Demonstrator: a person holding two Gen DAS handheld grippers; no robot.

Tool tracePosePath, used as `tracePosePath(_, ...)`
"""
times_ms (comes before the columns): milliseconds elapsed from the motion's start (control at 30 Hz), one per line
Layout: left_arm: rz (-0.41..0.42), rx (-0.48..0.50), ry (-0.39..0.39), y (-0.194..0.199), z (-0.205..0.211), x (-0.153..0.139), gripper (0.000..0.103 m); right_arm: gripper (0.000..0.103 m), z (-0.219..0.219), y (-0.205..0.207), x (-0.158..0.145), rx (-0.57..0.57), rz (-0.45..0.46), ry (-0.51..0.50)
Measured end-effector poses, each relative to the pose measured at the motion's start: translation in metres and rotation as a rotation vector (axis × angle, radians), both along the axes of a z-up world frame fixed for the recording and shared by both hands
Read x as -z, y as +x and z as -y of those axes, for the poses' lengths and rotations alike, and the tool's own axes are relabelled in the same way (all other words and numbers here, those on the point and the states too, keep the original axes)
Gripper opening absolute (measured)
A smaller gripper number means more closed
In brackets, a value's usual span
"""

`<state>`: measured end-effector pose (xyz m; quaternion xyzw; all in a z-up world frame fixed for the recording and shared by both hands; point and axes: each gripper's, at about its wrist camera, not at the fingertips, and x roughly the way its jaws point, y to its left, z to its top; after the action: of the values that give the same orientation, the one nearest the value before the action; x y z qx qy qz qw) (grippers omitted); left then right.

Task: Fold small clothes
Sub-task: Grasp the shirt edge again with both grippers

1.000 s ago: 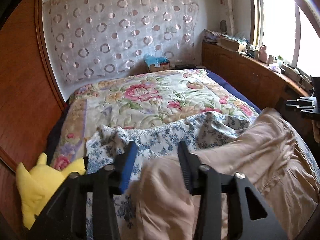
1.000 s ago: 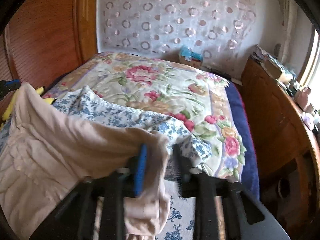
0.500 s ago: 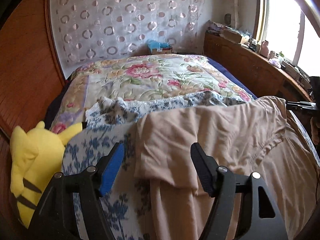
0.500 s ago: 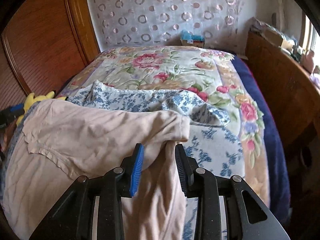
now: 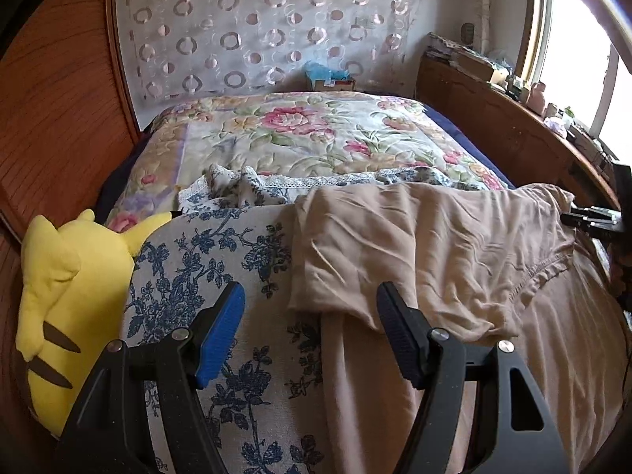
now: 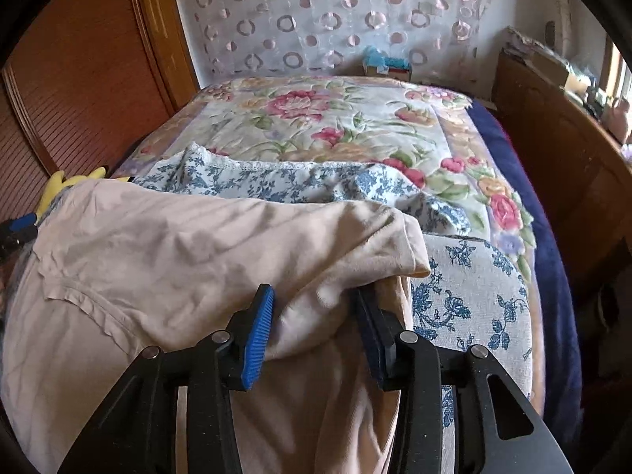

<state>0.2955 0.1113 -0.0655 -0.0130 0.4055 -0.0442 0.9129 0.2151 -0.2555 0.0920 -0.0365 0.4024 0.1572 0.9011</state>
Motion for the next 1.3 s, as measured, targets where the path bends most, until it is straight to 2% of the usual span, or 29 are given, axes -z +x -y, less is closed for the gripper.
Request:
tracePosePath(67, -0.008, 0.0, -0.01, 0.003, -0.002, 0.002, 0.066, 0.044, -0.003, -0.005, 0.001, -0.004, 0.019, -0.02)
tracePosePath(133, -0.015, 0.015, -0.025, 0.005, 0.0, 0.004, 0.055, 0.044, -0.007, -0.002, 0.004, -0.003, 0.02, -0.023)
tracePosePath(200, -0.028, 0.035, -0.037, 0.008, 0.002, 0.007, 0.048, 0.044, -0.005, -0.001, 0.006, -0.004, 0.019, -0.015)
tracePosePath(367, -0.063, 0.014, -0.032, 0.014, 0.004, 0.014, 0.047, 0.044, -0.007, 0.009, 0.015, -0.006, 0.016, 0.007)
tracePosePath(500, -0.059, 0.019, -0.045, 0.015, 0.003, 0.014, 0.046, 0.044, -0.009, 0.012, 0.018, -0.005, 0.016, 0.002)
tracePosePath(633, -0.041, 0.037, -0.043, 0.012, 0.006, 0.011, 0.024, 0.044, -0.01, 0.013, 0.018, -0.005, 0.018, -0.009)
tracePosePath(800, -0.022, 0.054, -0.019, 0.009, 0.013, 0.006, 0.009, 0.044, -0.011, 0.013, 0.019, -0.006, 0.018, -0.008)
tracePosePath(1033, 0.034, 0.032, -0.026, 0.008, 0.011, -0.008, 0.007, 0.044, -0.012, 0.014, 0.019, -0.008, 0.018, -0.015)
tracePosePath(1300, 0.047, 0.036, -0.031, 0.009, 0.013, -0.014, 0.005, 0.042, -0.009, 0.025, 0.017, -0.017, -0.009, -0.014)
